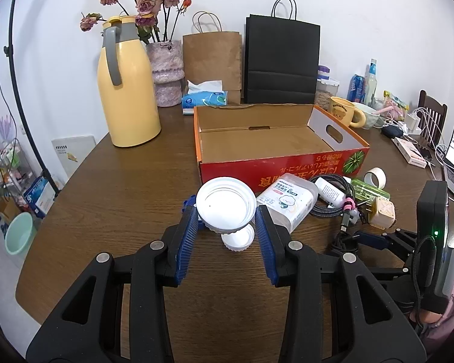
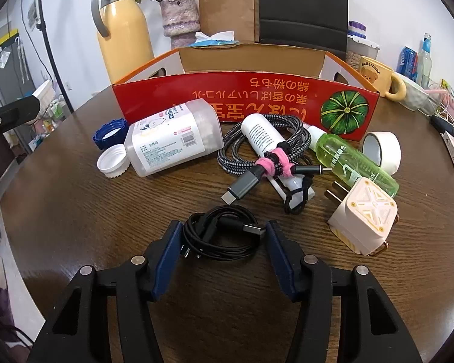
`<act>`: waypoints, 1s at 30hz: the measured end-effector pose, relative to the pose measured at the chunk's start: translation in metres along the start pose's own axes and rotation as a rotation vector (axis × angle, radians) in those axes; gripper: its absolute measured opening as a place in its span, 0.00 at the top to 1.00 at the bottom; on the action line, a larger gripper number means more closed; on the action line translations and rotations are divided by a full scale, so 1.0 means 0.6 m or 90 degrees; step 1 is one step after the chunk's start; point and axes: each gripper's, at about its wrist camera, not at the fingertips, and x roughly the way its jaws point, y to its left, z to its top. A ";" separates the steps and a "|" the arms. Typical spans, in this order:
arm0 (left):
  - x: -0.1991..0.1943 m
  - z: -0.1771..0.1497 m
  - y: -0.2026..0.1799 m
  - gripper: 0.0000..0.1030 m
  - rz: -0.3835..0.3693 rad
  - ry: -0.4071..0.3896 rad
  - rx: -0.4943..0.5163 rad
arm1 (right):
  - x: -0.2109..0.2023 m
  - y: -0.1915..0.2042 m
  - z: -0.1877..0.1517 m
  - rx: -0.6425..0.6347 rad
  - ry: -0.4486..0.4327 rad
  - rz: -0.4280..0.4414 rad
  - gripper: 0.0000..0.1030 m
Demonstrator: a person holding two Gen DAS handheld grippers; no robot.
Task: Organize rigid objects
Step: 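Carry the white cap toward the box with the left gripper while the right grasps the coiled black cable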
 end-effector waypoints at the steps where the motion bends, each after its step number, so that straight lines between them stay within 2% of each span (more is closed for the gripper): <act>1: 0.000 0.000 0.000 0.66 0.000 0.000 0.000 | -0.002 -0.001 -0.002 0.000 0.000 0.001 0.41; 16: -0.006 0.003 -0.014 0.66 -0.001 -0.005 0.004 | -0.038 -0.006 -0.011 -0.003 -0.023 0.007 0.42; 30: -0.007 0.040 -0.030 0.66 0.002 -0.029 0.011 | -0.096 -0.030 0.016 -0.011 -0.094 -0.002 0.42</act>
